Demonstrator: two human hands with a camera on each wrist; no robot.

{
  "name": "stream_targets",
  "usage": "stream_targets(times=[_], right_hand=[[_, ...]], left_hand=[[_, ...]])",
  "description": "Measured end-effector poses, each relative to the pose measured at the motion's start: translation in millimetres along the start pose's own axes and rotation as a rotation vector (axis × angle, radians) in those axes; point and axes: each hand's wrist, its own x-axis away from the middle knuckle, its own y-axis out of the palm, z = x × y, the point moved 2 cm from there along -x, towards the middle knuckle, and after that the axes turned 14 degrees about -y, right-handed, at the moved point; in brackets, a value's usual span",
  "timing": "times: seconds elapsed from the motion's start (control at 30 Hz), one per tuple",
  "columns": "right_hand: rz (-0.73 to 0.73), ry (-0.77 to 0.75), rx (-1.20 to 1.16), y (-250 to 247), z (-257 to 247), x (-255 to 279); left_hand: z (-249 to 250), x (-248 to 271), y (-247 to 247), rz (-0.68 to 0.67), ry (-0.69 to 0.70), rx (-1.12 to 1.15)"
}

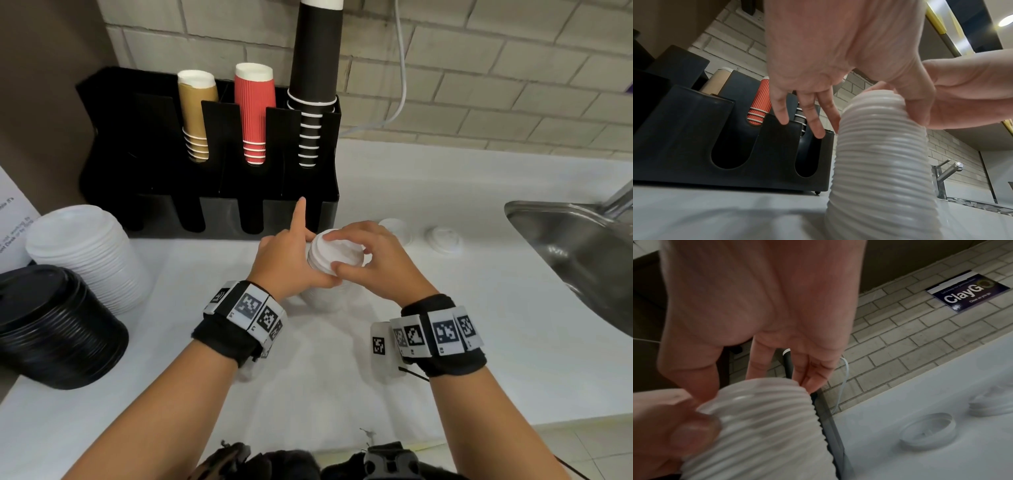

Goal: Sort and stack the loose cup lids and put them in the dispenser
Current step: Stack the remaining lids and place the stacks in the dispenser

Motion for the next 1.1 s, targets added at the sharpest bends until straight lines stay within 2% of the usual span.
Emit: stream_targets(times=[0.2,0.4,0.47,0.53,0.57,0.63,0.7,0.83,0.9,0.97,1.1], right_hand=[[-0.044,0.018,0.025,1,-3,-2],[-0.054,0.036,-0.101,-4,10,2],[0.0,0.099,-0.228,-13,23,-2],[0.047,0.22,-0.123,-22,47,-10],[-0.014,0.293,0.035,-26,62,-14],[-0.297,0.457,0.323,-27,87,-19],[-0.513,0.542,0.467,-26,102,-22],[-0.654,0.643,0.54,-20,105,-27],[-0.616,0.634,0.539,-23,101,-27],[-0.456,0.543,0.493,-31,95,-29],[0.189,0.158,0.213,-49,66,-32]], left_hand=[[6,5,-1,-0.007,0.049,-0.03],[2,1,1,-0.134,0.062,0.127],[-1,-5,0,-0.139,0.029,0.128],[-3,-9,0,-0.141,0.011,0.12],[-4,-11,1,-0.142,0.01,0.117],[-5,-13,1,-0.144,0.003,0.111],[-6,-13,2,-0.149,-0.006,0.108],[-6,-13,1,-0.154,-0.009,0.107],[-6,-12,1,-0.153,-0.008,0.11],[-6,-12,1,-0.151,-0.006,0.106],[-5,-11,1,-0.145,0.005,0.104]])
